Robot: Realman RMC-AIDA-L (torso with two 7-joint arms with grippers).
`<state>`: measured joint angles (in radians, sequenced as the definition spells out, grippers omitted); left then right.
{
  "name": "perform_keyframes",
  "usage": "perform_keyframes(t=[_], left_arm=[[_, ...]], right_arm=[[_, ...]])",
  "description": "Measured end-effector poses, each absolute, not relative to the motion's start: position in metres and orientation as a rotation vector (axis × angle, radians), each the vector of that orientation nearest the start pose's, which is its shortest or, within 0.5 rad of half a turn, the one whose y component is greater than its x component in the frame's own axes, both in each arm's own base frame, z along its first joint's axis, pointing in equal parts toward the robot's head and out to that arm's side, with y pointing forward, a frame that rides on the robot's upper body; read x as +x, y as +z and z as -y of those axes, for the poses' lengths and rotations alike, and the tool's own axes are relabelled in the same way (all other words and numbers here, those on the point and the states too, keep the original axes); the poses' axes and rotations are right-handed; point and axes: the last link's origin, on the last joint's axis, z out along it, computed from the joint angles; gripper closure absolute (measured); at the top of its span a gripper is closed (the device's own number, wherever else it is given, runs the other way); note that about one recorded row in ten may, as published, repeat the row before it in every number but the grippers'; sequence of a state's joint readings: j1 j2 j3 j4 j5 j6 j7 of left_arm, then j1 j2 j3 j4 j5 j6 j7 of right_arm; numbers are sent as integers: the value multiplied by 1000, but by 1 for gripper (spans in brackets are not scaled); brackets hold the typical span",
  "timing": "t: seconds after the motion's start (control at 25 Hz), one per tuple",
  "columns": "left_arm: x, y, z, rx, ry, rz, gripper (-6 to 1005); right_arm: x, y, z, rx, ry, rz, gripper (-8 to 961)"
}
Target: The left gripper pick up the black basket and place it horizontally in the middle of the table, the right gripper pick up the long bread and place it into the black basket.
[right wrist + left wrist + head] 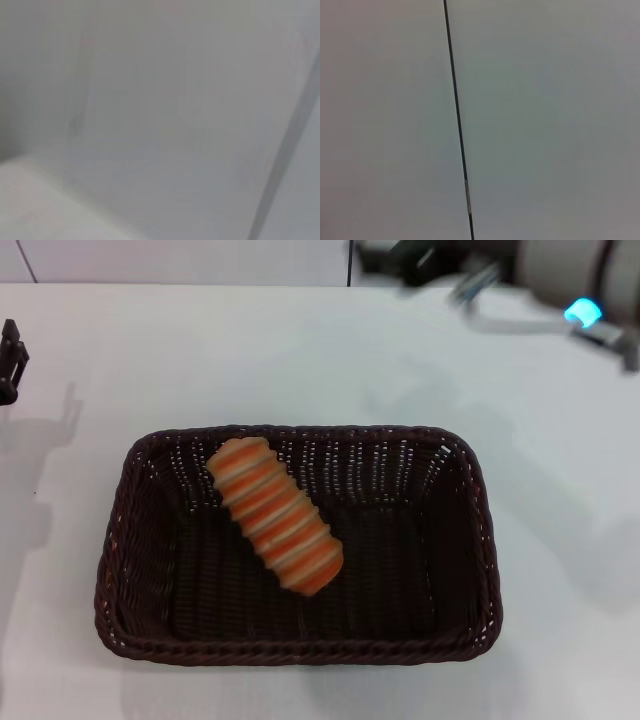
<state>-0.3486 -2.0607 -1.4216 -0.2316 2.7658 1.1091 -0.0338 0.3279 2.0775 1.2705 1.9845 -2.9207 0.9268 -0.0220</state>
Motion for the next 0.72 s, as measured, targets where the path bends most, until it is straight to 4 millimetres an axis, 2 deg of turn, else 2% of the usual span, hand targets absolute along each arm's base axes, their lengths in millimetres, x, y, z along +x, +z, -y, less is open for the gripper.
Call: perform_keyframes(t=[0.04,0.12,0.2,0.24,0.28,0.36,0.44,0.48,0.52,0.56,0.6,0.64,0.68,0.72], left_arm=[[-357,25,-326,-1473,-545,459,282],[-357,25,-325,-1472,-544,461,282],[-358,25,-325,-1471,-543,462,282],[-358,25,-324,-1470,-542,462,282],[-358,25,-324,-1470,-542,462,282],[-359,25,-323,-1467,-540,461,282],[-360,26,-321,-1462,-538,462,282],[-360,26,-321,-1460,-539,461,282],[-361,27,-320,-1455,-540,462,282],[-361,28,-319,-1449,-542,461,282],[-361,28,-319,-1449,-542,461,282],[-362,28,-318,-1444,-543,463,282],[-362,28,-318,-1444,-543,463,282],[-363,29,-317,-1441,-544,465,282]], right_arm=[[66,35,-340,-2075,407,-452,217],[73,41,-343,-2023,459,-424,217],[96,47,-344,-1924,536,-381,217],[118,49,-338,-1825,607,-326,217],[118,49,-338,-1825,607,-326,217],[140,45,-329,-1741,658,-268,217],[178,34,-304,-1596,753,-159,217],[178,34,-304,-1596,753,-159,217],[192,29,-292,-1540,801,-119,217],[216,21,-271,-1455,871,-89,217],[216,21,-271,-1455,871,-89,217],[236,20,-252,-1341,933,-104,217],[248,21,-243,-1277,944,-135,217],[248,21,-243,-1277,944,-135,217]])
